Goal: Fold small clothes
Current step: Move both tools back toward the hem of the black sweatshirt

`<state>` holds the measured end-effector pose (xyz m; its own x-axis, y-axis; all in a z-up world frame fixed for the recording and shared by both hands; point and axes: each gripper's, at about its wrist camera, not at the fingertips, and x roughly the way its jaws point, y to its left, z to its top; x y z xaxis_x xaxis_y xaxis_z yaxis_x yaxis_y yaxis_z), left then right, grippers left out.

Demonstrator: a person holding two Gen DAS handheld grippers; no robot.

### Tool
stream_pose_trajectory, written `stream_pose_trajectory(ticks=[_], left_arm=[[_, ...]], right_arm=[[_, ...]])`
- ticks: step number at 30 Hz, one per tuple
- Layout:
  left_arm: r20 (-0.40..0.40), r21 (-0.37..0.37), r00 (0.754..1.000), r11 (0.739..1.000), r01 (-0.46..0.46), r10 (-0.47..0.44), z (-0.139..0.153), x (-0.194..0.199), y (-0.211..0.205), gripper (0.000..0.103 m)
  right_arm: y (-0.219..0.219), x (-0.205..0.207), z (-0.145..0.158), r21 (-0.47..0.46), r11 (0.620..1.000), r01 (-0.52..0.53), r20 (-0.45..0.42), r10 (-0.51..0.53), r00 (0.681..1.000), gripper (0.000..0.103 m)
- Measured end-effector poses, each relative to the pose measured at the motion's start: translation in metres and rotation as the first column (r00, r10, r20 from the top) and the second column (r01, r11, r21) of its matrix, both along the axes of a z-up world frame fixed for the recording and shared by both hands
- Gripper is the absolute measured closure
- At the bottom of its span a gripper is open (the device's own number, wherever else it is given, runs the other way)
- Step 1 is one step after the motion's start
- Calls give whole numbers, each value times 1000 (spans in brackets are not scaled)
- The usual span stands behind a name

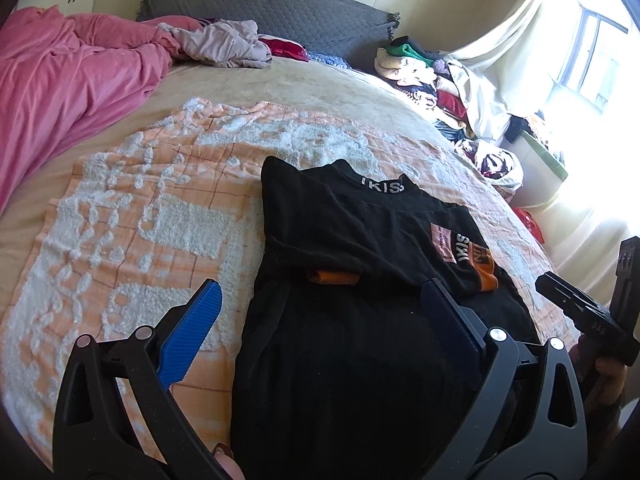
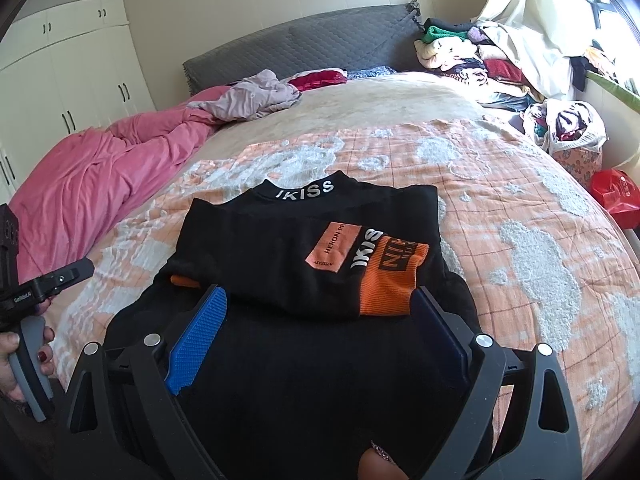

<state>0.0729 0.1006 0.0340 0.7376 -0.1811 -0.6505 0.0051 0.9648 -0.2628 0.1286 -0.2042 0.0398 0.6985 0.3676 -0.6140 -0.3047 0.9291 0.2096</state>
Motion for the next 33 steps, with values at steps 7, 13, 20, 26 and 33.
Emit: stream_pose_trajectory(ticks=[7,13,20,26,33], left_arm=[[-24,-16,999,1000,-27,26,-11,-17,5,10],[-15,5,999,999,-48,48,-13,-36,8,10],[-53,31,997,998,-54,55,-23,-53,11,10],[-89,39,994,997,-63,66,-34,-65,17,10],[-142,-6,989,999,-46,45,-48,-79,24,10]], right_arm=[[-8,-12,-4,-25,1000,4,-18,-5,1000,11],[-18,-23,-3,-40,999,11,-24,-12,1000,11],[-33,-38,-10,-58,998,29,-44,-31,999,11],[-44,-48,-19,-61,997,40,-70,-44,997,11],[-60,-65,-29,-50,997,59,-101,-63,993,11]])
